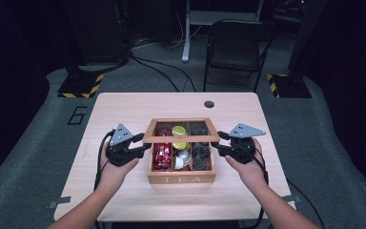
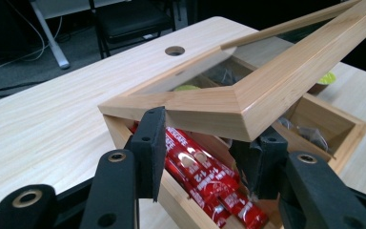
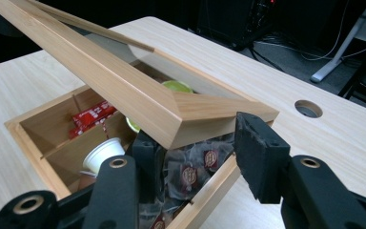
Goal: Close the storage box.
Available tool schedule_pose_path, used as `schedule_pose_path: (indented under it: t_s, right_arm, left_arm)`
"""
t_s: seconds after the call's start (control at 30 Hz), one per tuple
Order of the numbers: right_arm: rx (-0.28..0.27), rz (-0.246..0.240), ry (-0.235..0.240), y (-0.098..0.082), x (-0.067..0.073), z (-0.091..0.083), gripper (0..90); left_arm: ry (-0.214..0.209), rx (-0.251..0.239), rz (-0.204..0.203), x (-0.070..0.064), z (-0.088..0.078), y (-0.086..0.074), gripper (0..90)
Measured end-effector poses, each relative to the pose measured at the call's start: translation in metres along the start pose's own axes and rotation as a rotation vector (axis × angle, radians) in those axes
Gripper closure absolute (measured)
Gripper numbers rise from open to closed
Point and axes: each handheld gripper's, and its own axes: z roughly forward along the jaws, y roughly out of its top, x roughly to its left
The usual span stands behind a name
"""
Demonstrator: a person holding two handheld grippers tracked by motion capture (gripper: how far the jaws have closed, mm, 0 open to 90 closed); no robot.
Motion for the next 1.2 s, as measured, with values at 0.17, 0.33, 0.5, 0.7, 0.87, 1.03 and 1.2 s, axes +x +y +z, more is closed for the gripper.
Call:
schedule_pose_path:
  t_s: [0.17, 0.33, 0.5, 0.7, 0.87, 1.03, 1.2]
  right_arm:
    - [0.001, 0.015, 0.006, -0.007, 0.004, -0.003, 54.7]
    - [0.016, -0.016, 0.007, -0.015, 0.009, -0.004, 54.7]
    - [0.021, -0.036, -0.012, -0.021, 0.014, -0.005, 54.7]
    - [0.018, -0.018, 0.004, -0.031, 0.017, -0.005, 54.7]
    - [0.027, -0.008, -0.005, -0.039, 0.021, -0.003, 54.7]
    - [0.035, 0.006, 0.001, -0.046, 0.023, -0.002, 54.5]
    - [0.041, 0.005, 0.002, -0.051, 0.024, 0.000, 54.5]
  left_arm:
    - [-0.019, 0.001, -0.016, -0.002, -0.002, -0.009, 55.8]
    - [-0.024, 0.007, -0.019, -0.006, -0.002, -0.018, 55.8]
    - [-0.031, 0.006, -0.037, -0.008, -0.002, -0.025, 55.8]
    - [-0.038, 0.006, -0.054, -0.010, -0.001, -0.036, 55.6]
    - [-0.034, 0.012, -0.035, -0.016, -0.001, -0.042, 54.6]
    - [-0.044, 0.014, -0.045, -0.018, -0.001, -0.049, 54.7]
    - [-0.051, 0.010, -0.057, -0.020, 0.000, -0.055, 54.7]
